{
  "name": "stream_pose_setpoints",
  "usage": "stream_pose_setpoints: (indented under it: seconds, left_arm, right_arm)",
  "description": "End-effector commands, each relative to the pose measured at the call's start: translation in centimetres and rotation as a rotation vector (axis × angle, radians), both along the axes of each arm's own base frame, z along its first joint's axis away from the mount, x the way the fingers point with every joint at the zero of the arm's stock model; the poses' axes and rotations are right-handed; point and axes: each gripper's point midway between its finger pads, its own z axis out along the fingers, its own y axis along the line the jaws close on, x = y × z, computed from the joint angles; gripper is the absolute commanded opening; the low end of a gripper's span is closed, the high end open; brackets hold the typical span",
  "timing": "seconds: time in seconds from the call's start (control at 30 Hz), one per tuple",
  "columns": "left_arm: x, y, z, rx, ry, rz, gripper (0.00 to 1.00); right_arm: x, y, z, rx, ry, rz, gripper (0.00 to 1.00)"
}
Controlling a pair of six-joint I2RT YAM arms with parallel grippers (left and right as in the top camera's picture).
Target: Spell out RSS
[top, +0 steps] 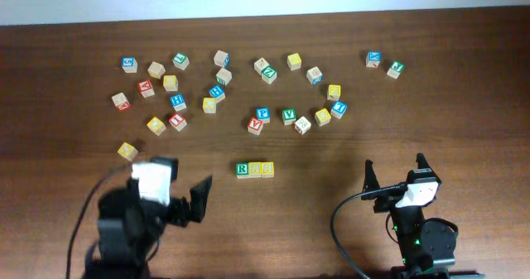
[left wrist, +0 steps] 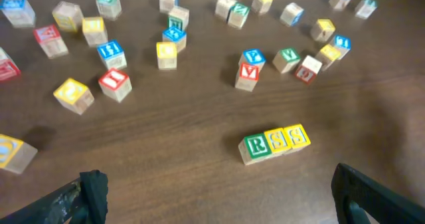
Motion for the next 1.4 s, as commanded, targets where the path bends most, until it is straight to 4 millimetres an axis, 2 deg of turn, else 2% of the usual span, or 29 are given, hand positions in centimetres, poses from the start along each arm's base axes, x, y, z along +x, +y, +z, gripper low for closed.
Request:
stream_pose_setpoints:
  seconds: [0.0,0.07,0.13,0.37,0.53,0.67,0.77,0.83,1.0,1.37]
  left_arm:
    - [-1.5,0.3,-1.6,0.017,-0.072,0.001,0.99]
    - [-1.8,0.8,-2.8,0.018,-0.096,0.020,0.99]
    - [-1.5,1.4,-3.2,0.018,-0.128,0.053,0.99]
    - [0.6,1.9,-1.4,0.007,-0.412,0.078,0.99]
    - [1.2,2.3,-0.1,0.005,-0.581,0.097,0.99]
    - [1.4,3.3,-0.1,0.013,-0.575,0.156,0.99]
    - [1.5,5.0,-2.2,-0.033,-0.475,0.279,0.99]
    - [1.5,5.6,-2.2,-0.020,-0.475,0.307,0.99]
    - [1.5,5.8,-2.3,0.045,-0.484,0.301,0.99]
    - [1.5,6.1,-2.3,0.051,-0.481,0.321,0.99]
  right_arm:
    - [0.0,-0.3,-0.3,0.005,0.007,-0.013,0.98]
    - [0.0,-0.3,-0.3,0.005,0.006,-0.013,0.98]
    - [0.0,-0.3,-0.3,0.005,0.007,-0.013,0.98]
    - [0.0,-0.3,-0.3,0.005,0.007,-0.013,0.98]
    - [0.0,-0.3,-0.3,0.005,0.007,-0.013,0.98]
    - [0.0,-0.3,-0.3,0.005,0.007,-0.013,0.98]
    - [0.0,-0.3,-0.3,0.005,0.007,-0.013,0.98]
    - [0.0,-0.3,-0.3,0.005,0.006,-0.013,0.98]
    - [0.0,-0.3,-0.3,0.005,0.007,-0.013,0.98]
    - [0.0,-0.3,-0.3,0.005,0.006,-0.013,0.98]
